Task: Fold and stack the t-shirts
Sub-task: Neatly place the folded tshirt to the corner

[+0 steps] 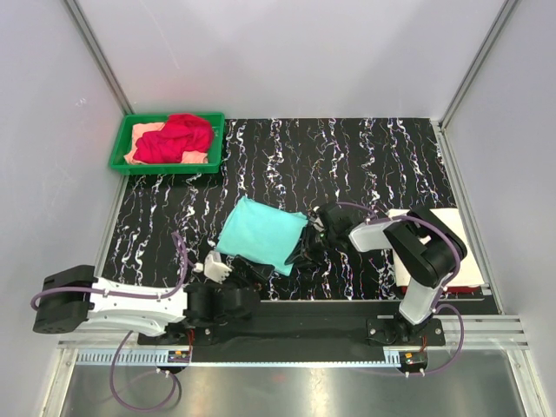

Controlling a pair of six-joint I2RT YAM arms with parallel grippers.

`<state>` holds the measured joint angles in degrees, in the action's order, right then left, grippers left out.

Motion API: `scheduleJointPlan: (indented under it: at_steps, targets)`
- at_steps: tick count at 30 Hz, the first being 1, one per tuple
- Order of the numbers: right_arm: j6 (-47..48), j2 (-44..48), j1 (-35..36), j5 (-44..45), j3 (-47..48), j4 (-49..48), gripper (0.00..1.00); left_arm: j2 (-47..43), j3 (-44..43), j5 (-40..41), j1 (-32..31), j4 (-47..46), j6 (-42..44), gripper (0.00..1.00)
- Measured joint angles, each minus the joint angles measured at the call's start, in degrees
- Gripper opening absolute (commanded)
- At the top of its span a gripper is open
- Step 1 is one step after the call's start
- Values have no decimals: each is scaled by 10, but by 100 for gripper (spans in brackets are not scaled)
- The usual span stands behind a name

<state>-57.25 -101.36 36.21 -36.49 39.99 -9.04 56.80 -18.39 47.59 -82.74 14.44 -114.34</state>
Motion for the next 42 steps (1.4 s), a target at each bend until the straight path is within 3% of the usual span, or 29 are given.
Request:
scheduleJointPlan:
  at_steps: [7, 12, 19, 26, 42]
  targets:
    - [-7, 4, 1, 12, 3, 26, 7, 41, 30, 12, 0, -78, -2, 83]
    - [-9, 22, 1, 11, 21, 57, 0, 62, 44, 25, 0, -124, -2, 82]
    - [-31, 22, 1, -12, 24, 53, 0, 106, 76, 34, 0, -248, -3, 81]
    - [-51, 22, 1, -33, 24, 45, 1, 200, 106, 44, 9, -427, -5, 70]
    - [-58, 24, 1, -49, 14, 42, 3, 307, 78, -4, 96, -558, 10, 70]
